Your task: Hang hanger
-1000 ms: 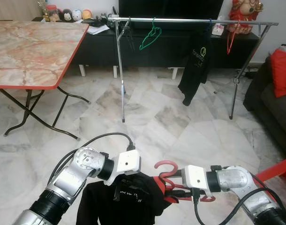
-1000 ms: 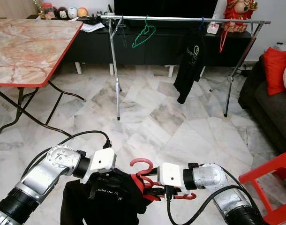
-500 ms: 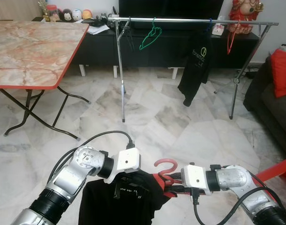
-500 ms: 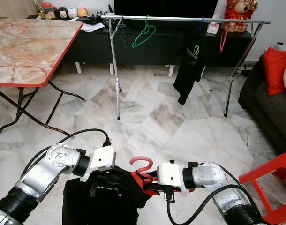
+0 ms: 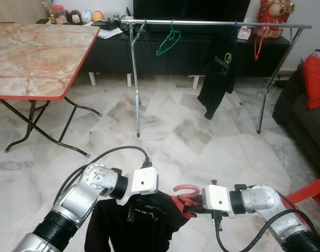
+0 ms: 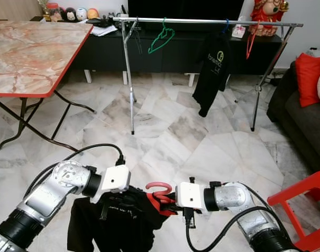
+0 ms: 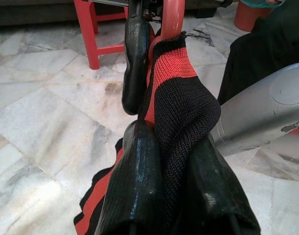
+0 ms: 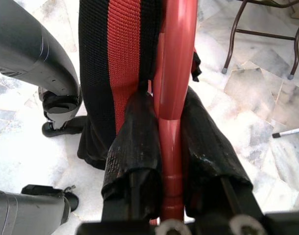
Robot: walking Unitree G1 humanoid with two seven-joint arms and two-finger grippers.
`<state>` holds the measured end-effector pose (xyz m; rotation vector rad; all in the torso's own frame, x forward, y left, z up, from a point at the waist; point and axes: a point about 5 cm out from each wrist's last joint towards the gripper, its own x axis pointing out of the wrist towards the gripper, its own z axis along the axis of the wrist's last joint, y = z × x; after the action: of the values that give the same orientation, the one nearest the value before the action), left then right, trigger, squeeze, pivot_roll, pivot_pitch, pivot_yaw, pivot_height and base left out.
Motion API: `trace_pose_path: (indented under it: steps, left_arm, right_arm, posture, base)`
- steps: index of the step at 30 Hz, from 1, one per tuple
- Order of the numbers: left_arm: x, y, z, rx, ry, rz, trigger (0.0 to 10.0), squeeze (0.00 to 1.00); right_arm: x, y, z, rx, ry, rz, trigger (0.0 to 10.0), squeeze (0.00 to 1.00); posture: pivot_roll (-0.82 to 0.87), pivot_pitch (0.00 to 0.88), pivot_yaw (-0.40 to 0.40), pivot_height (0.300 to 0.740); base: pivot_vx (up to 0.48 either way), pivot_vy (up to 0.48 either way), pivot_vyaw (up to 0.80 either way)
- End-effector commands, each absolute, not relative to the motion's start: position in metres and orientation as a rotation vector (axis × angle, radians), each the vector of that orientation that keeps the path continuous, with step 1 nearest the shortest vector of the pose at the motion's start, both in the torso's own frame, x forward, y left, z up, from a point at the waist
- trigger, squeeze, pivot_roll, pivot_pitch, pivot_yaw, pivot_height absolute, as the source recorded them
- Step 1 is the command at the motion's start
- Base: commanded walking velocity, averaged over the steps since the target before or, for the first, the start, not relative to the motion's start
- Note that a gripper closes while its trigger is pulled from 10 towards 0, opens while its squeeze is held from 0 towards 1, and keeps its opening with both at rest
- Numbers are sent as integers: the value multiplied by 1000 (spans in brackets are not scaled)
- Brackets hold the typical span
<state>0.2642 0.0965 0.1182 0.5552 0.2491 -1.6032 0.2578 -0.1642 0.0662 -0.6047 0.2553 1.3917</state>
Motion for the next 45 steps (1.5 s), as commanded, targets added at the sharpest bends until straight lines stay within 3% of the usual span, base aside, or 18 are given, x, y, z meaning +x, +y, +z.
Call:
trace_pose_path:
  steps: [1, 9, 10, 12, 34, 35, 37, 38, 45]
  left_arm:
    - [265, 96, 120, 573, 247, -1622, 10000, 0]
    - [267, 95, 119, 602, 236, -1611, 10000, 0]
    - [267, 95, 119, 599, 235, -1610, 10000, 98]
    - [268, 94, 119, 589, 236, -1611, 10000, 1000]
    - [265, 102, 119, 567, 266, -1631, 10000, 1000]
    - [266, 100, 119, 567, 248, -1615, 10000, 949]
    - [267, 99, 120, 570, 228, -1596, 10000, 949]
    - [269, 98, 119, 558, 217, -1568, 10000, 0]
    - [271, 96, 116, 500, 198, -1516, 10000, 0]
  right_arm:
    - [262, -170, 70, -623, 250, 1348, 0, 0]
    - [262, -171, 70, -621, 248, 1338, 0, 0]
    - [262, -171, 70, -621, 247, 1337, 0, 0]
    - [263, -171, 70, -620, 246, 1332, 0, 0]
    - [267, -169, 70, -607, 227, 1275, 0, 0]
    - [268, -169, 70, -605, 224, 1265, 0, 0]
    - [269, -169, 70, -605, 221, 1261, 0, 0]
    - [269, -169, 71, -602, 219, 1259, 0, 0]
    - [270, -169, 73, -598, 213, 1259, 0, 0]
  posture:
    - [-89, 0, -72, 740]
    - [-90, 0, -68, 740]
    - [-90, 0, -68, 740]
    - [-91, 0, -66, 740]
    - [-83, 0, -63, 740]
    - [-83, 0, -63, 740]
    - [-83, 0, -63, 740]
    - [-84, 0, -63, 740]
    - [-85, 0, -66, 740]
  base:
    - [0, 0, 0]
    - [0, 0, 0]
    - [0, 0, 0]
    - [0, 0, 0]
    - [0, 0, 0]
    - [0, 0, 0]
    - [0, 0, 0]
    - [0, 0, 0]
    - [0, 0, 0]
